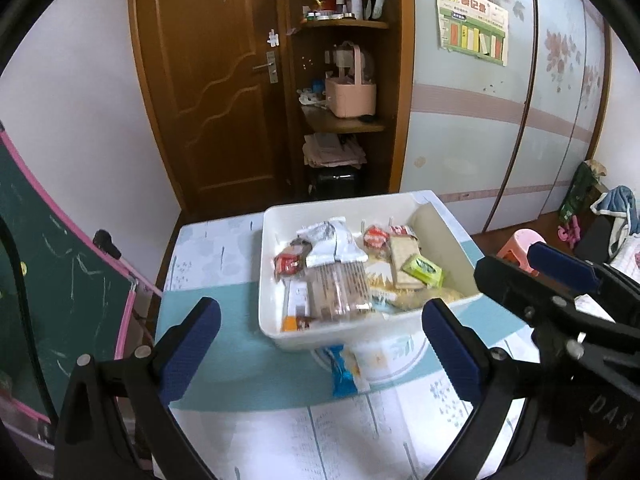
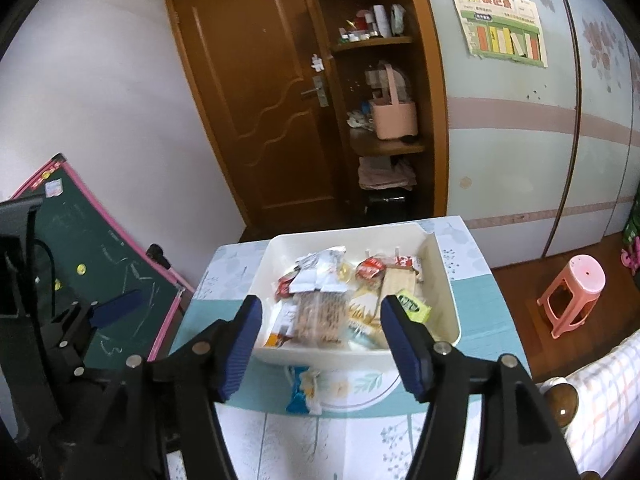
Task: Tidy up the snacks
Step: 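Withdraw the right tool from the tray toward the blue wrapper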
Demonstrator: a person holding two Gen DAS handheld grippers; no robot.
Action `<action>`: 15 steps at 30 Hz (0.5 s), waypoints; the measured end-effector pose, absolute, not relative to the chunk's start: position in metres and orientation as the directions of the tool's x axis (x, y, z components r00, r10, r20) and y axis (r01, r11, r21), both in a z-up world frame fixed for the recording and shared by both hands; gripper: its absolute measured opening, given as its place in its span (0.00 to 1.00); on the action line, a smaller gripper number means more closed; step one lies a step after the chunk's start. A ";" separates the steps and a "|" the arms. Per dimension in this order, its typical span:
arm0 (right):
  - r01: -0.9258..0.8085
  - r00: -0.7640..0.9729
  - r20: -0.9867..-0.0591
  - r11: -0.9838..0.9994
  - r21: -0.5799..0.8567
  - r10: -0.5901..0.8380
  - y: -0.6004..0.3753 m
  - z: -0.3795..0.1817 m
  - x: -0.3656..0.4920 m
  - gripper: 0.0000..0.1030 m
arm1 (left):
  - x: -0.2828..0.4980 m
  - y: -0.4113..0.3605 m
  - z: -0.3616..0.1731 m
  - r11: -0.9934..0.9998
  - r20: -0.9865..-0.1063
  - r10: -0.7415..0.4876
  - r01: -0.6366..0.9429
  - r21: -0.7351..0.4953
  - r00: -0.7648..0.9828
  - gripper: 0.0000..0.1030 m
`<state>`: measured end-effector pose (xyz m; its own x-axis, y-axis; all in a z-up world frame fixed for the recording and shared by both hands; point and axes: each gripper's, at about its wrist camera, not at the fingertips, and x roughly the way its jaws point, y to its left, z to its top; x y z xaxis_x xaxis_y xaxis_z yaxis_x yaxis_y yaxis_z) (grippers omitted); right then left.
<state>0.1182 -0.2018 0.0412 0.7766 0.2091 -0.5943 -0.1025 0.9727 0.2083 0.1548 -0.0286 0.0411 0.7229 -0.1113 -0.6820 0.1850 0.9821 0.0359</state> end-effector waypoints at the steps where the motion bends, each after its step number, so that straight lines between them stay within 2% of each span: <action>1: -0.108 0.779 -0.591 0.974 0.201 0.209 -0.200 0.040 0.114 0.64 | 0.150 -0.027 0.039 0.982 -0.683 -0.110 0.184 0.037 0.723 0.98; 9: -0.137 0.763 -0.614 0.978 0.154 0.204 -0.186 0.018 0.091 0.68 | 0.121 -0.016 0.010 0.989 -0.696 -0.081 0.143 0.031 0.713 0.98; 15: -0.129 0.708 -0.680 0.982 0.140 0.190 -0.181 -0.019 0.094 0.68 | 0.126 0.007 -0.035 0.997 -0.758 -0.015 0.062 0.034 0.652 0.98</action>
